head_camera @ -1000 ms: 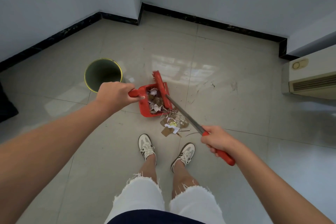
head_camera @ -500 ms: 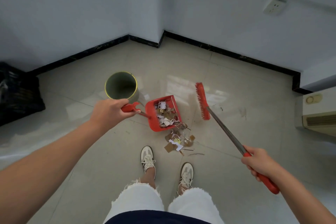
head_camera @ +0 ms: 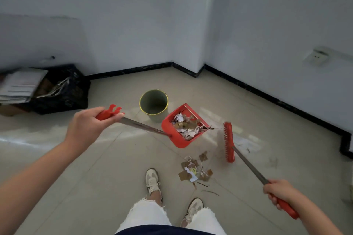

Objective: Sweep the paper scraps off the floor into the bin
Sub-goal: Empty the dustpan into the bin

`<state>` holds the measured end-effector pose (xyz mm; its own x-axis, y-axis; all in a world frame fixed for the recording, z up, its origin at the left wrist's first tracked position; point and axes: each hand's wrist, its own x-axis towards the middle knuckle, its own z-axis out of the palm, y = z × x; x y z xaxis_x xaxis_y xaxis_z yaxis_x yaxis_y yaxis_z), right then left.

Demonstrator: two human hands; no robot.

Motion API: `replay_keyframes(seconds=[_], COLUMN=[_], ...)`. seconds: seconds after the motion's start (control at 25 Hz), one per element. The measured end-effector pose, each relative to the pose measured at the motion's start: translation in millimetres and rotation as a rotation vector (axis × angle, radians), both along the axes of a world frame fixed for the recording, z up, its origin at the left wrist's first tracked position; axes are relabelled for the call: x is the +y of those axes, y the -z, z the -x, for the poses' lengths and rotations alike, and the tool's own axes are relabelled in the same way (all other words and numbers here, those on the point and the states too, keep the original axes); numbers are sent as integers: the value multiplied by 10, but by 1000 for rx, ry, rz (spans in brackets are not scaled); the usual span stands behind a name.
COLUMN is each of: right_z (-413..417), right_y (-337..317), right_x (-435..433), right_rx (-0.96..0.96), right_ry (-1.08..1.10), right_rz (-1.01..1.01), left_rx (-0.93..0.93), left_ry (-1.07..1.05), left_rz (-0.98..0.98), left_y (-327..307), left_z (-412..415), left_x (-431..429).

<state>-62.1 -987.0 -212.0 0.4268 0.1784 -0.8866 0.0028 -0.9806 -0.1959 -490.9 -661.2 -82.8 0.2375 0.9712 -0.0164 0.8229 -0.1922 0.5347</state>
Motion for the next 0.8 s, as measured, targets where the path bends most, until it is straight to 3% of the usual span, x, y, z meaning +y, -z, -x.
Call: replay_keyframes(seconds=[0.2, 0.4, 0.64, 0.8], right_z=[92, 382, 855, 1114], right_y=[-153, -348, -679, -740], right_x=[222, 556, 912, 1126], right_rx=[42, 20, -22, -35], right_ry=[-29, -109, -190, -240], right_rz=[-34, -21, -6, 26], left_rx=[-290, -394, -737, -852], left_ry=[-228, -558, -734, -790], left_rz=[67, 247, 494, 585], left_y=[-223, 23, 442, 609], left_z=[559, 1065, 1358, 1538], left_x=[-251, -260, 11, 192])
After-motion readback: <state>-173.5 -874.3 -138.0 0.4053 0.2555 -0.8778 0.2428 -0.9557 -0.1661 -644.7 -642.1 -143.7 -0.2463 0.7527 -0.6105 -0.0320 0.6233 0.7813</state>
